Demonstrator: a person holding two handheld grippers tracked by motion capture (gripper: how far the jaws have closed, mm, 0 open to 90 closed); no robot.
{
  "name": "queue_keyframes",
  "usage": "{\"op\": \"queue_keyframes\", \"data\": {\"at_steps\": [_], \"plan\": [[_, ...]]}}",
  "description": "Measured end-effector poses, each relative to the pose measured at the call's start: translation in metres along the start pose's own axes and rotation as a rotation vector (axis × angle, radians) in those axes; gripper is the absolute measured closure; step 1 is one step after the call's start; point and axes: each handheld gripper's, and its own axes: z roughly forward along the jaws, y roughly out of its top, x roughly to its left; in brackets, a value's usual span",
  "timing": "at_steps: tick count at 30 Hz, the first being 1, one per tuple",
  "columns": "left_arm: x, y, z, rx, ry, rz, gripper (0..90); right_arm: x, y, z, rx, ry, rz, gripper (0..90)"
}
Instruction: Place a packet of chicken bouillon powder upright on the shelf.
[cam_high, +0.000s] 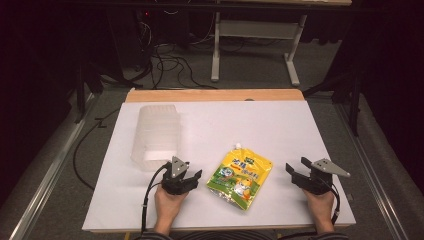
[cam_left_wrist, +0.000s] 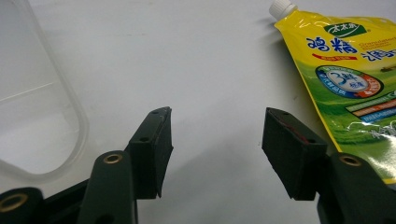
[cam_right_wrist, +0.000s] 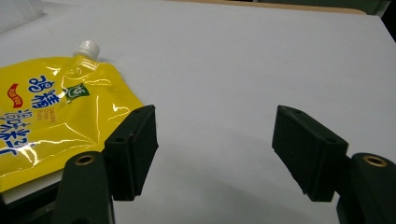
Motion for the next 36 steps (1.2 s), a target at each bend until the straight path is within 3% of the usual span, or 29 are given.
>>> {"op": "queue_keyframes", "data": {"at_steps": [6, 10, 18, 31, 36], "plan": [[-0.001, 0.000, 0.000, 0.001, 0.008, 0.006, 43.2, 0.001, 0.000, 0.000, 0.005, 0.002, -0.002, 31.6], [-0.003, 0.001, 0.001, 0.012, 0.037, 0.023, 44.8, 0.001, 0.000, 0.001, 0.009, -0.002, -0.010, 31.7], [-0.005, 0.001, -0.001, 0.004, 0.032, 0.026, 45.6, 0.000, -0.001, -0.001, -0.014, 0.002, -0.003, 31.3], [-0.008, 0.012, -0.005, 0.016, -0.032, 0.017, 42.5, 0.000, -0.001, -0.002, -0.020, -0.001, -0.005, 31.4], [-0.009, 0.018, -0.007, 0.018, -0.054, -0.005, 40.8, 0.000, -0.001, -0.002, -0.023, 0.002, -0.001, 31.3]]}}
